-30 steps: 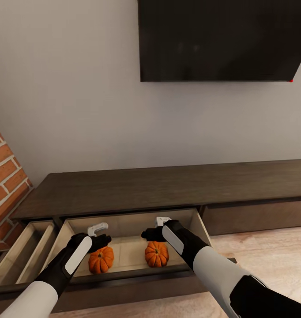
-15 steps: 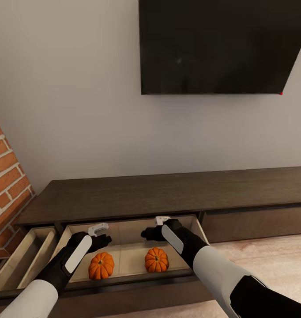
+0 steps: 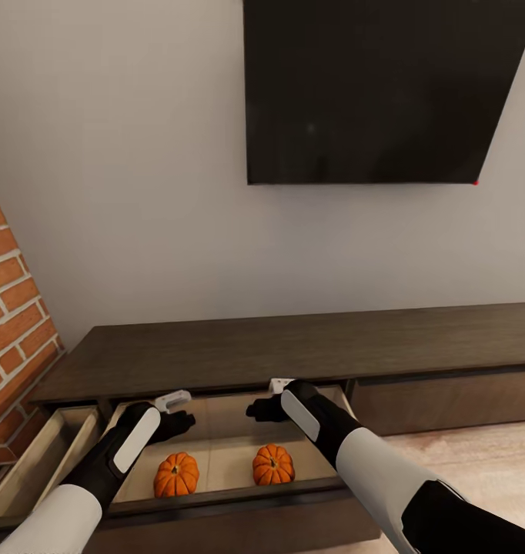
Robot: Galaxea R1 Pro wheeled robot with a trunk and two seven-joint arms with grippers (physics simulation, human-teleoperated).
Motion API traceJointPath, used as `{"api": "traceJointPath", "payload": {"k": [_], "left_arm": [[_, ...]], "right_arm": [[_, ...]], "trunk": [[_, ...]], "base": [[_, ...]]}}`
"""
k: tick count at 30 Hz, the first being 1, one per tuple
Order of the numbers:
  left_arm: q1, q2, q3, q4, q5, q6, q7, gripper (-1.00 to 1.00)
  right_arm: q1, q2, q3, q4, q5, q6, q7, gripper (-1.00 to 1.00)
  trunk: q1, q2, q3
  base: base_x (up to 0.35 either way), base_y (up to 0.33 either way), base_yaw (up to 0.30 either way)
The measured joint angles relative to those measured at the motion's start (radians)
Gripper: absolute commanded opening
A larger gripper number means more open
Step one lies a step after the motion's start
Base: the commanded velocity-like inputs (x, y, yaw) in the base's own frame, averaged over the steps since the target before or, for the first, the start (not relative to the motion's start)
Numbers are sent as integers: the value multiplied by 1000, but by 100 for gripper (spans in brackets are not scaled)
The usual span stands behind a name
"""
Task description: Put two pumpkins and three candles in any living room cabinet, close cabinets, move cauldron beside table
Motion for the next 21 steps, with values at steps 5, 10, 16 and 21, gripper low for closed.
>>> {"api": "traceJointPath", "payload": {"k": [5, 10, 16, 21], "left_arm": [[-5, 0, 2, 0, 3, 40, 0, 100], [-5, 0, 3, -1, 3, 49, 0, 100], [-5, 0, 3, -2, 3, 49, 0, 100], [-5, 0, 3, -2, 0, 50, 0, 100]], "right_arm": [[0, 0, 0, -1, -1, 3, -11, 100], [0, 0, 0, -1, 0, 13, -12, 100], [0, 0, 0, -1, 0, 15, -12, 100], [0, 0, 0, -2, 0, 15, -12, 100]], "trunk": [[-2, 1, 19], [-4, 2, 35], [-4, 2, 35], [-4, 2, 35]], "base": [[0, 0, 0], [0, 0, 0], [0, 0, 0], [-47, 0, 0]]}}
